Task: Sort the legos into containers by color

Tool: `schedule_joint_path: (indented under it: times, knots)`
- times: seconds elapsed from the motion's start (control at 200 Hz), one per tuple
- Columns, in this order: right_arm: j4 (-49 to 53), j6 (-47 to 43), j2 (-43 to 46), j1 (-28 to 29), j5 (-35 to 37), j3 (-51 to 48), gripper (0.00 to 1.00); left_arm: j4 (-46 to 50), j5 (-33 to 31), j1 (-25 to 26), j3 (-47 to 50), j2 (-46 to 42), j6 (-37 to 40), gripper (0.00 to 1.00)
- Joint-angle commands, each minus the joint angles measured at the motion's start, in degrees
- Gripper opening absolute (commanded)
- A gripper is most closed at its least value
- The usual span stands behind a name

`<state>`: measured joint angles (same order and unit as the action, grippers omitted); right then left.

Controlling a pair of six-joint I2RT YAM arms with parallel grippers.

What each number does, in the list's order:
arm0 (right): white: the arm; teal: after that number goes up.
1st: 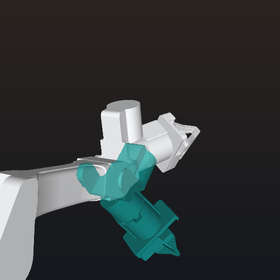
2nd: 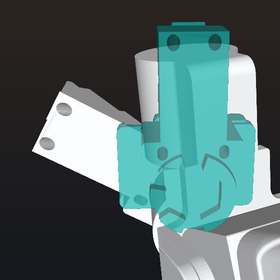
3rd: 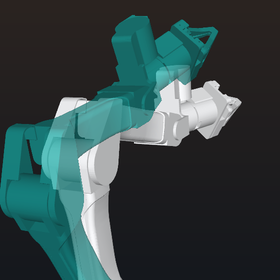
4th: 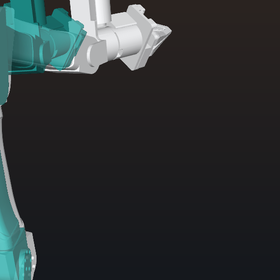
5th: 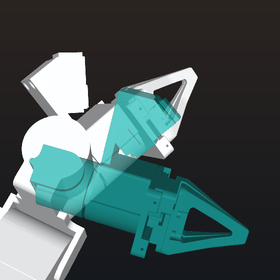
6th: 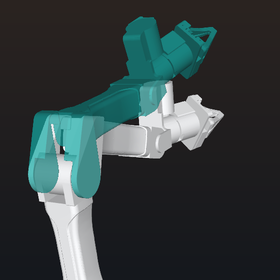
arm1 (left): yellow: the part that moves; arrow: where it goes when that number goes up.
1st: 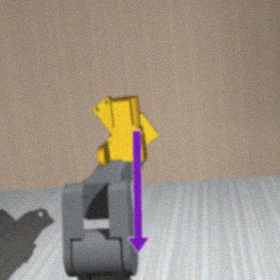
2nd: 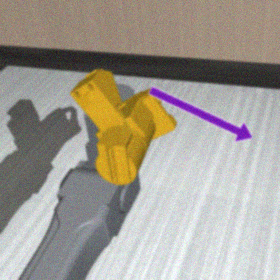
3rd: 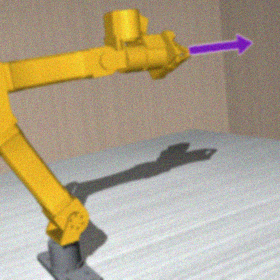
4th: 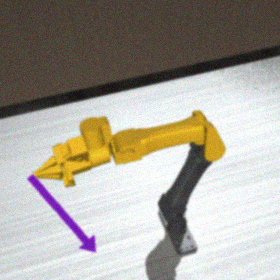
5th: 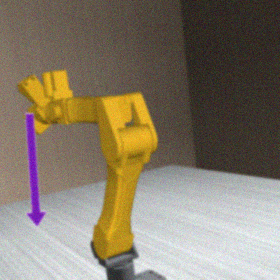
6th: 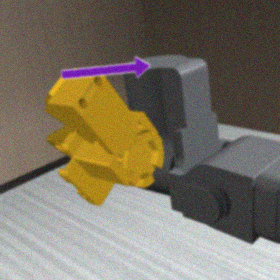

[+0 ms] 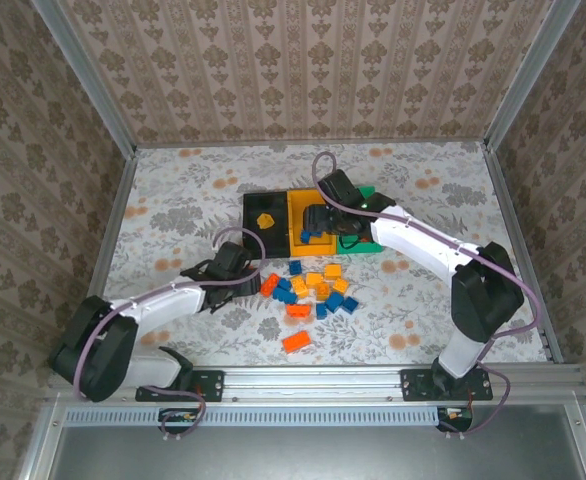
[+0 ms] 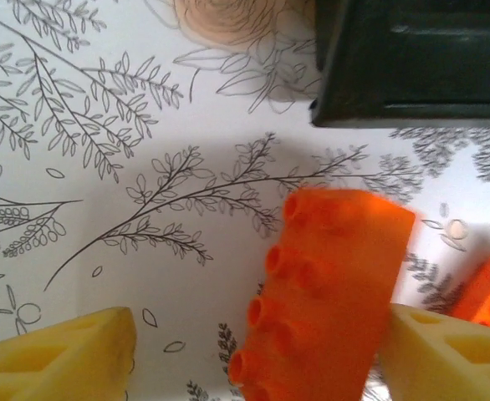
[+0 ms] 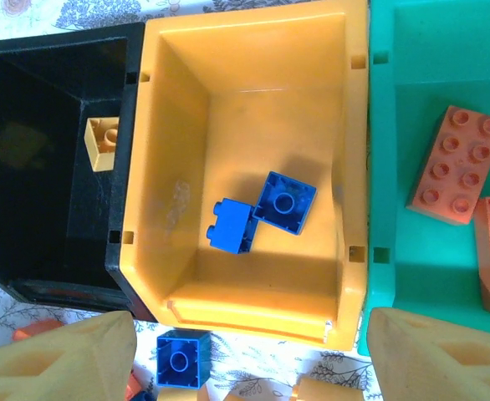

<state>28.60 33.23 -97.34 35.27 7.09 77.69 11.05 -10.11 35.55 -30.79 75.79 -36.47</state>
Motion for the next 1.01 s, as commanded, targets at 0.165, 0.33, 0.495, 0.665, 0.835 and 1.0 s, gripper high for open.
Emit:
schedule_joint_path:
  times: [0.165,0.33,0.495,0.665,0.835,1.0]
  knots:
    - [-0.3,1.0,3.4,-0.7,0.8,-1.9,0.75,0.0,0.3,-0.2,-1.3,4.0,0.6,0.56]
    - [-0.4,1.0,3.8,-0.9,0.8,-2.2,0.75,-0.2,-0.2,-0.2,-0.7,3.1,0.9,0.37]
    - [-0.4,1.3,4.3,-1.0,0.8,-2.9,0.75,1.1,0.0,-0.1,-0.8,1.4,1.0,0.25]
    - [-0.6,1.9,6.5,-1.4,0.5,-4.9,0.75,8.5,-0.1,2.7,-0.8,-7.2,-0.7,0.23]
    - [-1.2,2.9,10.3,-3.1,0.4,-9.8,0.75,18.8,-3.0,11.1,-6.7,-16.1,-2.5,0.23]
    - [-2.1,4.9,15.6,-6.6,0.6,-17.8,0.75,15.9,-0.2,14.4,-16.0,-9.5,0.2,0.23]
